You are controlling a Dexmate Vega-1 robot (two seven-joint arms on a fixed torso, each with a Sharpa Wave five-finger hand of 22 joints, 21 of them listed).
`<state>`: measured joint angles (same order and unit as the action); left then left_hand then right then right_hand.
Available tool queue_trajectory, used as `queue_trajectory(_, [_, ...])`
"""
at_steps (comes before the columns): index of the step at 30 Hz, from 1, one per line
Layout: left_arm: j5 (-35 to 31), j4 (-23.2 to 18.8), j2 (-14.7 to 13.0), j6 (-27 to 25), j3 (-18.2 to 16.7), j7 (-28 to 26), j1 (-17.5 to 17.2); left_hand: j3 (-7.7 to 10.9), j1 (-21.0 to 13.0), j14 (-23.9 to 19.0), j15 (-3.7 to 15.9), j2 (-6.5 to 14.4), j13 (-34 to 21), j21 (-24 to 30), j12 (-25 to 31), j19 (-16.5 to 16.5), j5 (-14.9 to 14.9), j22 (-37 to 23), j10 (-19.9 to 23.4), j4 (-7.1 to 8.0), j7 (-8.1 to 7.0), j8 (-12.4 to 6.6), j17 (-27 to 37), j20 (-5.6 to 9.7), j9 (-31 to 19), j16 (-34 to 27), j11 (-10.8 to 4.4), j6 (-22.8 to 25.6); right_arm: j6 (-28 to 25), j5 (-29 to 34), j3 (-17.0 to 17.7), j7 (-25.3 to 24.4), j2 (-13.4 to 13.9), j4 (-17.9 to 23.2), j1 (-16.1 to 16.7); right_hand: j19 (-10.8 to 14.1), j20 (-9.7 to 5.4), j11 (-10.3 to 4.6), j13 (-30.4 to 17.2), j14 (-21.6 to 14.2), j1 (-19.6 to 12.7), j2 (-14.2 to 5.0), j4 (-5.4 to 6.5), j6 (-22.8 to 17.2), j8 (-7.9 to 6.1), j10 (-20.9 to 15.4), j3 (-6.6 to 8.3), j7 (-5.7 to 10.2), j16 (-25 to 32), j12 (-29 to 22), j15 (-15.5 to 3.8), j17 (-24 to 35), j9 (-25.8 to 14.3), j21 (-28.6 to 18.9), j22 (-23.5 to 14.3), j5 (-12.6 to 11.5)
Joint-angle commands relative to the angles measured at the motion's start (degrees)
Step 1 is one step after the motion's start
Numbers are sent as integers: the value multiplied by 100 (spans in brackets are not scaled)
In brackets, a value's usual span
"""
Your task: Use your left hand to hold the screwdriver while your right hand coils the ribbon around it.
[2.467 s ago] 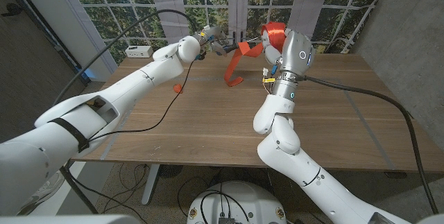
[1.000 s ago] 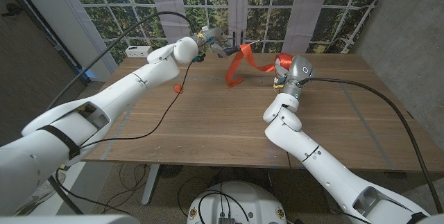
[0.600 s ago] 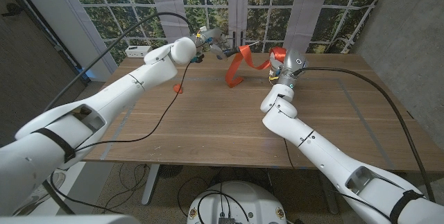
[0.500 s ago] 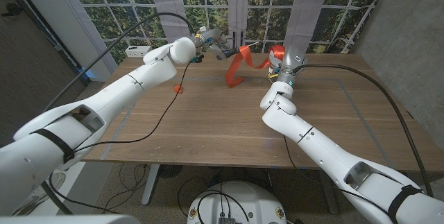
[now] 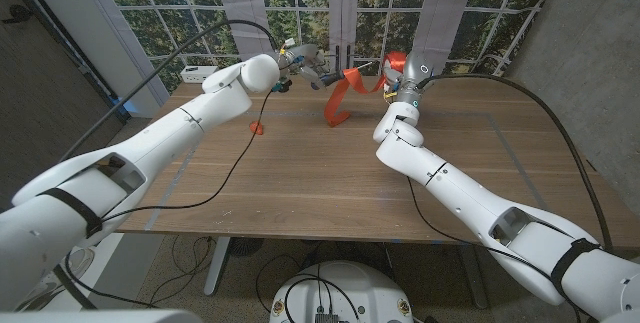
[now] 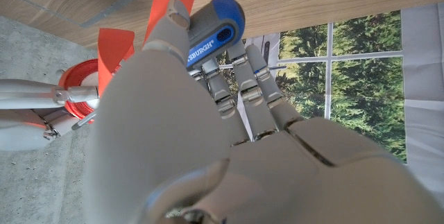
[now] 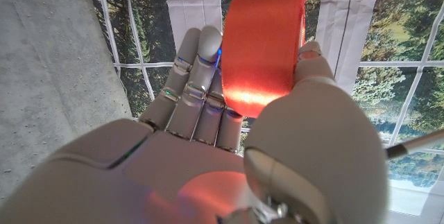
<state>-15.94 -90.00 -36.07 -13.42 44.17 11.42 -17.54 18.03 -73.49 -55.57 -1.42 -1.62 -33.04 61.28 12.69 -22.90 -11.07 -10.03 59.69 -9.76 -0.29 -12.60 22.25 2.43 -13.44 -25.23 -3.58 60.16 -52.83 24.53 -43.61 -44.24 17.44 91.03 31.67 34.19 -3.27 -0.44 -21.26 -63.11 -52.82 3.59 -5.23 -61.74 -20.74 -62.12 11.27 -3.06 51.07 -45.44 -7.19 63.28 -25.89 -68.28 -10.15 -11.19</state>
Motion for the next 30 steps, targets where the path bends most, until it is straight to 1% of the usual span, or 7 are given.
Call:
queue_trajectory(1, [65,76,20,26,53,170,61,56,-813,-1021,1501,823,-193,54,39,27,-30,-17,181,35,248,-27,1937,38,-14,-28,-123,453,150,-8,-220,20,-73,-333,-524,11,-145,-236,-1744,-274,-1235,-1293,43,-89,-15,-264,-2,35,3,-28,-503,40,-30,10,-3,-37])
queue_trajectory(9, [73,261,110,63,155,289,163,51,-810,-1029,1502,820,-203,65,33,28,-29,-16,175,37,225,-21,1928,48,-12,-8,-140,471,263,111,-372,82,-96,-364,-809,15,-147,-237,-1769,-266,-1226,-1289,46,-98,-2,-250,-5,44,-34,-16,-507,16,-18,7,-5,-30])
queue_trajectory(16, [15,386,167,68,268,390,261,52,-816,-1010,1503,822,-202,70,6,51,-31,-15,132,36,202,3,1915,57,-12,25,-145,433,387,255,-445,77,-85,-246,-911,30,-139,-235,-1737,-290,-1215,-1289,53,-107,-5,-275,-6,28,-18,6,-505,46,-19,5,-3,-28])
queue_trajectory(17, [26,414,181,85,271,394,268,53,-818,-1007,1503,824,-203,69,2,59,-32,-15,123,36,187,9,1912,50,-13,32,-147,420,373,306,-473,64,-87,-232,-926,-9,-142,-227,-1765,-258,-1214,-1286,52,-107,-2,-258,-6,24,-49,-2,-508,19,-15,19,-3,-29])
queue_trajectory(24, [6,565,271,96,343,424,346,57,-821,-988,1504,832,-200,79,-20,70,-36,-14,94,38,166,23,1905,44,-16,64,-174,396,516,585,-555,54,6,147,-928,23,-145,-206,-1759,-264,-1208,-1279,50,-85,5,-256,-14,20,-71,13,-509,-20,-27,11,-3,-27])
queue_trajectory(25, [8,566,271,97,345,426,348,57,-821,-988,1504,833,-201,79,-20,70,-36,-14,93,38,163,23,1906,44,-16,64,-177,398,521,601,-548,65,2,147,-923,19,-145,-212,-1768,-277,-1205,-1279,51,-79,10,-250,-15,21,-59,12,-507,-8,-24,13,-3,-26])
queue_trajectory(30, [-21,597,283,92,374,433,377,60,-823,-974,1505,839,-196,85,-37,79,-38,-13,70,39,157,34,1900,36,-19,88,-191,369,552,814,-527,37,29,462,-879,18,-140,-209,-1756,-268,-1204,-1273,43,-83,18,-269,-22,5,-87,26,-510,-55,-23,15,-4,-19])
